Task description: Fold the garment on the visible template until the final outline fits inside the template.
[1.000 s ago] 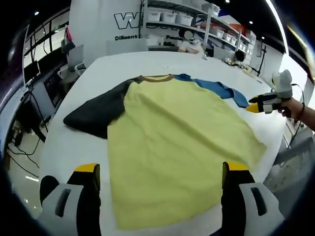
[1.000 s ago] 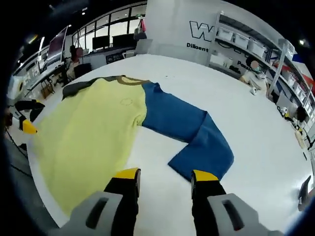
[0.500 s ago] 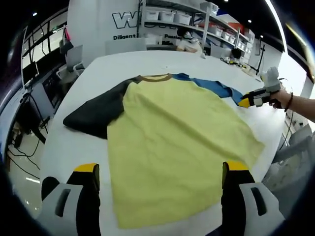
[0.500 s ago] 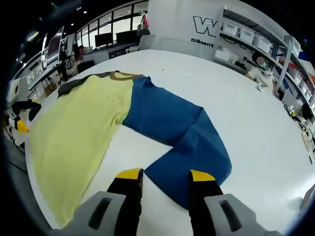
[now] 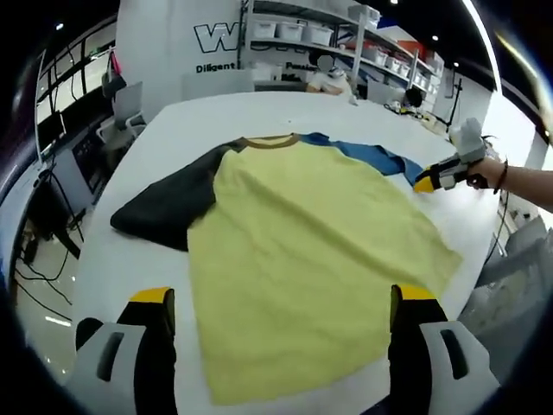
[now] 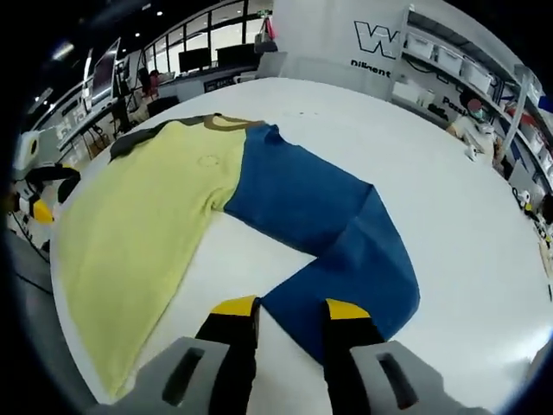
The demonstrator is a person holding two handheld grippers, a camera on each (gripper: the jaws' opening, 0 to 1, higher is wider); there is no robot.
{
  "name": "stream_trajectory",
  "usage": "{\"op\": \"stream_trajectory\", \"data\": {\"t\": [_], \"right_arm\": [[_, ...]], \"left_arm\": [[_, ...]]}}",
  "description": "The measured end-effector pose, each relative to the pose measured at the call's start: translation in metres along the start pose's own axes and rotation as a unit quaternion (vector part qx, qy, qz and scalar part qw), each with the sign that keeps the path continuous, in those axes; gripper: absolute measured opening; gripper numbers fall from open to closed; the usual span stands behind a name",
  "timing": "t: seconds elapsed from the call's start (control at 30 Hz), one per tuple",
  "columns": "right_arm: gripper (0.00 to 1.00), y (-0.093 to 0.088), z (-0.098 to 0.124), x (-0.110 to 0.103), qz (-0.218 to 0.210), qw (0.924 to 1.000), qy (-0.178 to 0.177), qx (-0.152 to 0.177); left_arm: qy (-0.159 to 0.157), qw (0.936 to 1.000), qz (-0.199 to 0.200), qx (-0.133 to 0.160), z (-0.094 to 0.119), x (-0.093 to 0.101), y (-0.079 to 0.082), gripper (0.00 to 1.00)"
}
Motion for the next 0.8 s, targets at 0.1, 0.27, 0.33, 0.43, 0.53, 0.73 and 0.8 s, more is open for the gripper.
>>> {"op": "stream_trajectory", "data": {"t": [0.1,0.27,0.33,0.43,0.53,0.73,0.8], "right_arm": [[0.17,0.001,-0.001,0.008,0.016,0.9998,-0.009,0.006],[0.0,0.002,-0.002,0.023,0.005,0.9995,-0.029,0.011],[0.0,0.004,-0.002,0.022,-0.028,0.9993,-0.018,0.015],[0.0,0.009,0.001,0.028,-0.028,0.9993,-0.023,0.013],[0.0,0.026,0.01,0.029,-0.077,0.9965,-0.013,0.031],[0.0,0.06,0.029,0.04,-0.151,0.9867,0.004,0.061],[0.0,0.072,0.034,0.045,-0.157,0.9854,0.005,0.064]], "left_arm": [[0.0,1.0,-0.002,0.001,0.001,0.0,0.001,0.99],[0.003,1.0,-0.004,0.004,0.002,-0.001,0.002,0.99],[0.004,1.0,-0.003,0.006,0.002,-0.001,0.003,0.99],[0.003,1.0,-0.003,0.006,0.002,-0.001,0.004,0.99],[0.002,0.9999,-0.009,0.006,0.002,0.0,0.006,0.99],[0.001,0.9999,-0.01,0.006,0.004,-0.002,0.008,0.99],[0.0,0.9999,-0.012,0.006,0.005,-0.002,0.008,0.99]]}}
Point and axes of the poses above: the point that each gripper's makers call its tool centre point, and the gripper's own axes: z roughly backward along the fingers, x roughly to its right, y roughly out of its top, the point moved 1 cm from there along z, roughly backward along the fingers, and after that the axes turned 6 degrees about -z, right-handed, at the moved point
